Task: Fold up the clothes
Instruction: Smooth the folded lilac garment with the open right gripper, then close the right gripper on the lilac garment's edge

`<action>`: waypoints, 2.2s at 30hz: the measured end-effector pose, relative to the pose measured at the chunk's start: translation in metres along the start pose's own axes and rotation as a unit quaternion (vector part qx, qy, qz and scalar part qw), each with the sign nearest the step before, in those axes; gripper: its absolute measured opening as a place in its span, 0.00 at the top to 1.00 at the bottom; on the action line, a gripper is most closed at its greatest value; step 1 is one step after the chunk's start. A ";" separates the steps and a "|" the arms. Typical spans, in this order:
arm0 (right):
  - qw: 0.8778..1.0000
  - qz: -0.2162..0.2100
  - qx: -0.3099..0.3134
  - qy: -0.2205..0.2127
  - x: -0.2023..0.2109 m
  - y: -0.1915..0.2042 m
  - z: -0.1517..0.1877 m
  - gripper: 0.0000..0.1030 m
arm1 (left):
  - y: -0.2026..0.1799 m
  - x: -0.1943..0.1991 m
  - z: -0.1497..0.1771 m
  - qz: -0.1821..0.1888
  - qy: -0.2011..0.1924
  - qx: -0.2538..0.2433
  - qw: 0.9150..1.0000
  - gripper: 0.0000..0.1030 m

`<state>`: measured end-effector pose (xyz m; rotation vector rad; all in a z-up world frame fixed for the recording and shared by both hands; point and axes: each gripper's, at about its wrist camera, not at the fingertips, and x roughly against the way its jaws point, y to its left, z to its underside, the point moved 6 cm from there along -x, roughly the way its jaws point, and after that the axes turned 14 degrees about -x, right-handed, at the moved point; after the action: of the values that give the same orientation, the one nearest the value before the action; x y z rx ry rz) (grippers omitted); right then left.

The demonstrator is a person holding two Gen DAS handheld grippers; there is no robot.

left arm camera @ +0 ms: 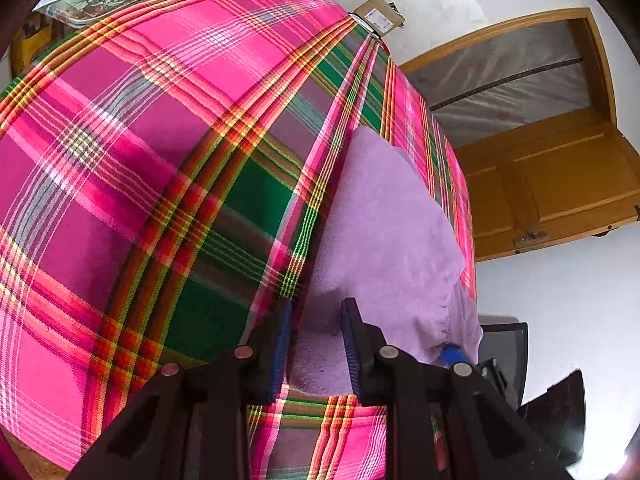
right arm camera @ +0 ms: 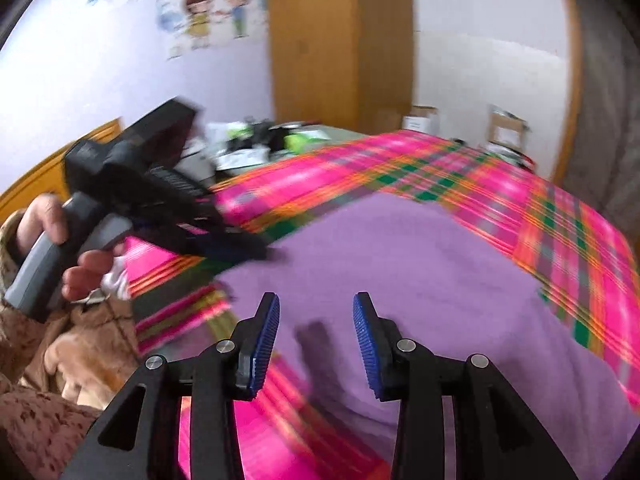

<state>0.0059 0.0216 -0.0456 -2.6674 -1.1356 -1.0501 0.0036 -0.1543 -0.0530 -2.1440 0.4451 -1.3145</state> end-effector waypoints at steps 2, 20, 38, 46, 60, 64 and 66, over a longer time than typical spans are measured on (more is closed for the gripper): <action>1.000 -0.010 0.026 0.002 -0.011 0.020 0.001 0.59 | 0.002 0.002 -0.001 -0.001 -0.002 0.002 1.000 0.75; 0.992 0.043 0.094 0.067 -0.073 0.067 0.011 0.40 | 0.013 0.004 -0.008 0.006 -0.005 0.014 1.000 0.75; 0.990 0.078 0.092 0.073 -0.079 0.063 0.013 0.68 | 0.008 -0.015 -0.031 0.012 0.007 0.006 1.000 0.70; 0.989 0.091 0.113 0.027 -0.058 0.073 0.014 0.90 | 0.006 -0.024 -0.033 0.055 0.013 0.019 0.998 0.62; 0.991 0.081 0.106 -0.003 -0.037 0.084 0.011 0.90 | -0.008 -0.058 -0.058 0.107 0.039 0.026 0.993 0.60; 0.991 0.080 0.106 -0.002 -0.037 0.084 0.010 0.90 | -0.009 -0.065 -0.067 0.114 0.038 0.025 0.992 0.68; 0.991 0.079 0.106 -0.002 -0.038 0.085 0.009 0.90 | -0.010 -0.066 -0.069 0.115 0.038 0.020 0.993 0.74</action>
<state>0.0478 -0.0608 -0.0584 -2.5432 -0.9577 -0.8477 -0.0878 -0.1311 -0.0687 -1.9503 0.6696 -1.2654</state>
